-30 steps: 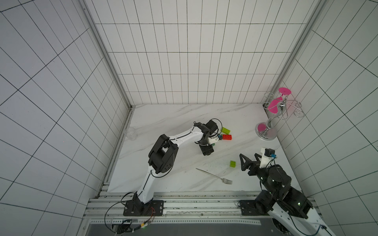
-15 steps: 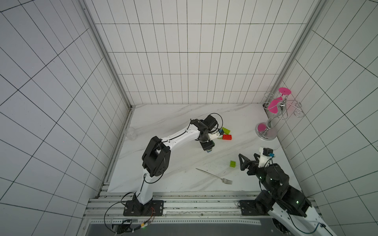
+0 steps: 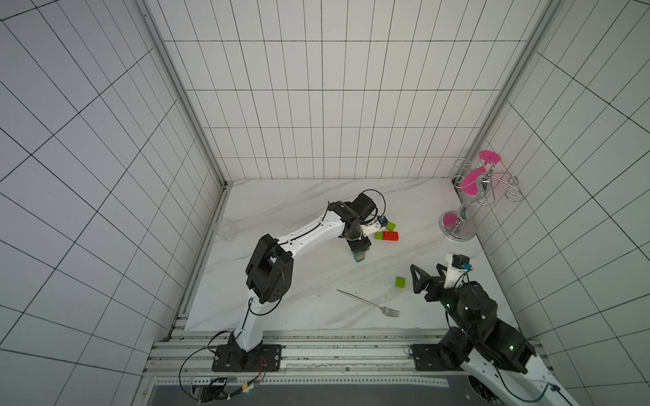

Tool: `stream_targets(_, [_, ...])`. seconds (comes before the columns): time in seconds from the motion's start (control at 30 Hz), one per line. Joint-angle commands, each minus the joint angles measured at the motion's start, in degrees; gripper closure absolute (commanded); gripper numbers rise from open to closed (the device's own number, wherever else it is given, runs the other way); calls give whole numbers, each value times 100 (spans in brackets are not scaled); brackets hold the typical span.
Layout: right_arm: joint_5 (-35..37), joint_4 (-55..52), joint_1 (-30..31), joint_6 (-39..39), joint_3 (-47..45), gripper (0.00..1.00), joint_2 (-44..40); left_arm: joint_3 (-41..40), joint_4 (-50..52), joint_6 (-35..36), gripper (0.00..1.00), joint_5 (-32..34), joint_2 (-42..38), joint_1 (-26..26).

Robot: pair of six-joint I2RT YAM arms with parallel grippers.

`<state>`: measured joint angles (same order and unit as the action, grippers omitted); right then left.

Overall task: Assemble a spoon with lego
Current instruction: Assemble the lego brick with the lego brick.

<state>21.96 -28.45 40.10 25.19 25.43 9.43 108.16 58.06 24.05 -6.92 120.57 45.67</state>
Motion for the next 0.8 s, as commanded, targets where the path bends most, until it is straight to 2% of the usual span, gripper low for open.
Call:
stream_targets(0.0, [26, 67, -46, -58, -136, 1, -3, 207, 45, -24, 55, 53, 331, 38])
stream_targets(0.2, [28, 39, -43, -58, -126, 1, -43, 290, 146, 16, 70, 145, 581, 74])
stream_targets(0.37, [17, 21, -39, -58, -126, 1, -74, -55, 14, 18, 75, 126, 558, 74])
stream_targets(0.77, [43, 32, -42, -62, -135, 2, -64, -555, -446, 36, 75, -167, 179, -7])
